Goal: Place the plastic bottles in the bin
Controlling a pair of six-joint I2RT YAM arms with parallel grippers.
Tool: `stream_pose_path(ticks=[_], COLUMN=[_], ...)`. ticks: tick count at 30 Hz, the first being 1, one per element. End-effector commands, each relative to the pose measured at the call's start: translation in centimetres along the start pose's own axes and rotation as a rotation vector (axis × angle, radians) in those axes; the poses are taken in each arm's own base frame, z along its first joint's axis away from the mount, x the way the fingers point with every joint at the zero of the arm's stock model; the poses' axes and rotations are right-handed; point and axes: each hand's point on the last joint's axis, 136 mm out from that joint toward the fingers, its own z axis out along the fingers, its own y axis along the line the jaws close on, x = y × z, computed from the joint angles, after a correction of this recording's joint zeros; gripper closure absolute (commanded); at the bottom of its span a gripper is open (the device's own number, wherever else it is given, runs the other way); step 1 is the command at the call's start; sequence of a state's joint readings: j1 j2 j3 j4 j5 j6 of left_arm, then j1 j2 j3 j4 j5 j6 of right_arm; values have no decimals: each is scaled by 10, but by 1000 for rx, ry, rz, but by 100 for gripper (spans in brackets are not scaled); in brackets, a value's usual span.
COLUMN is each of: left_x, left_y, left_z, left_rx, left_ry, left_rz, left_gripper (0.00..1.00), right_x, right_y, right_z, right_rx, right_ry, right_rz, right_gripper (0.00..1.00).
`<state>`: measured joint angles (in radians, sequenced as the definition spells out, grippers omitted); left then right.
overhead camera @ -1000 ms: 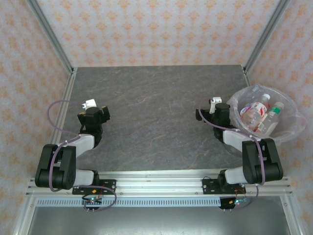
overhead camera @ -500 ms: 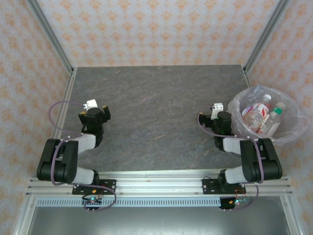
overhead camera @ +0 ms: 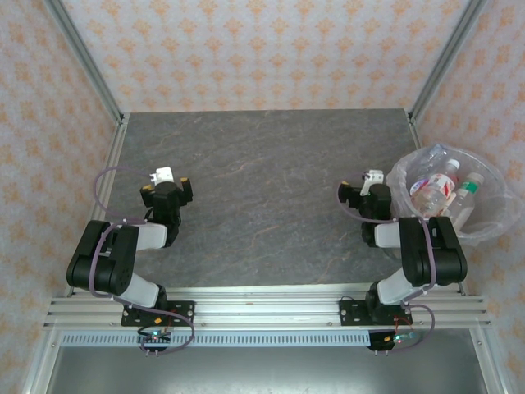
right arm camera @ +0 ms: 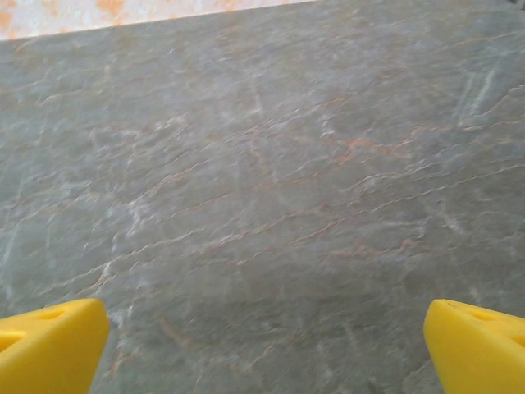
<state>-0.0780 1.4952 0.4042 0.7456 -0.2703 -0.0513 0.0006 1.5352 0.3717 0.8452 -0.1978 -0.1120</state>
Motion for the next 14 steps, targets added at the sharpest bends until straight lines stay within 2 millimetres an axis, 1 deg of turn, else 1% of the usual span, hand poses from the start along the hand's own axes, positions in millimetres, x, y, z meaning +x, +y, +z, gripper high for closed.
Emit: stream_pose_path(ticks=[1,3,5,14], left_x=[-9,-9,-9,-9], left_y=[6,6,6,5], left_z=[-1,-1,-1,0], left_rx=[-32,-31,-32,-30], left_ry=[-37,-37,-39,-37], left_rz=[-5,-6,-6,-4], left_gripper=[0,0,0,0], right_x=[-10,-12,-11,-11], right_y=[-13,-13,-14,-14], right_z=[2,2,2,2], right_rx=[55,53,58,58], right_ry=[-1,-32,-9,-17], right_rz=[52,57,54,54], right_gripper=[1,1,1,1])
